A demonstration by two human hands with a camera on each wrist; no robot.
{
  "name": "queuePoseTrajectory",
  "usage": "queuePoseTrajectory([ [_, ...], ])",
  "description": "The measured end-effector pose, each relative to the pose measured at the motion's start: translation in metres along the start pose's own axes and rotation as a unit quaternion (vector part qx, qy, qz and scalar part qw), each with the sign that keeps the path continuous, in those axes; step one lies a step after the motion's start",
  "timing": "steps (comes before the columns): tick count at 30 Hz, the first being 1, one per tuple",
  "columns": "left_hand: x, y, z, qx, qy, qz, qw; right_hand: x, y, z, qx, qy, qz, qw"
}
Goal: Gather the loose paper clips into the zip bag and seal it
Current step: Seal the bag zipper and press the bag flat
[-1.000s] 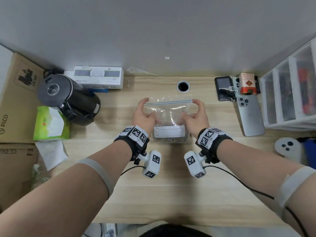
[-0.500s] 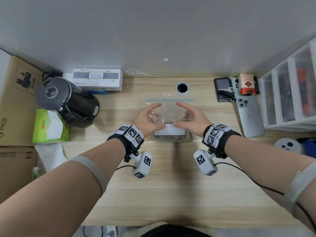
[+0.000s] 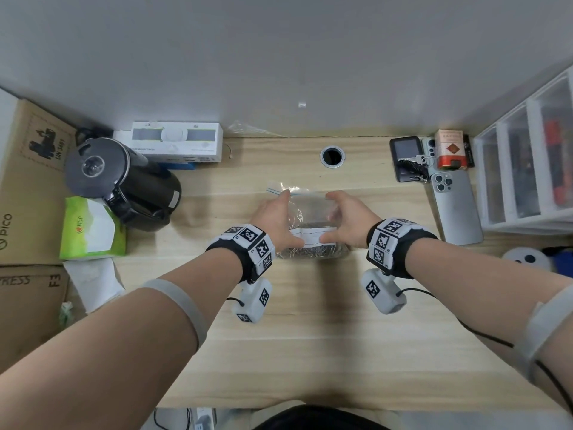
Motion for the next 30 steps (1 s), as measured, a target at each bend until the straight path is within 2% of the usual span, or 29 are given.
queuePoseTrajectory([
  [7, 0.002, -0.003, -0.007, -0.003, 0.019, -0.061, 0.998, 0.001, 0.001, -0.003, 0.005, -0.001, 0.046, 0.999],
  [10, -0.003, -0.002, -0.008, 0.012, 0.037, -0.043, 0.998, 0.003, 0.001, -0.005, 0.014, -0.002, 0.092, 0.996],
  [14, -0.007, -0.001, -0.006, 0.026, 0.046, -0.029, 0.998, 0.005, 0.002, -0.007, 0.018, 0.004, 0.095, 0.995],
  [18, -0.008, 0.001, -0.009, 0.012, 0.033, -0.017, 0.999, 0.003, 0.003, -0.008, 0.004, 0.017, 0.11, 0.994],
  [21, -0.013, 0.0, -0.008, 0.029, 0.045, 0.015, 0.998, 0.011, -0.002, -0.009, -0.019, -0.026, 0.04, 0.999],
  [25, -0.023, -0.005, -0.006, 0.057, 0.077, 0.091, 0.991, 0.026, -0.008, -0.012, -0.002, -0.07, -0.035, 0.997],
  [30, -0.027, -0.011, -0.013, 0.058, 0.103, 0.172, 0.978, 0.025, -0.011, -0.014, 0.042, -0.062, -0.14, 0.987],
])
Point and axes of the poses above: each hand's wrist, its own z-axis away from the middle knuckle, its own y-axis out of the back of the hand, x = y × z, the point moved 4 cm from there along -z, towards the middle knuckle, and after that the axes turned 2 degrees about -y, right-handed, at the moved point
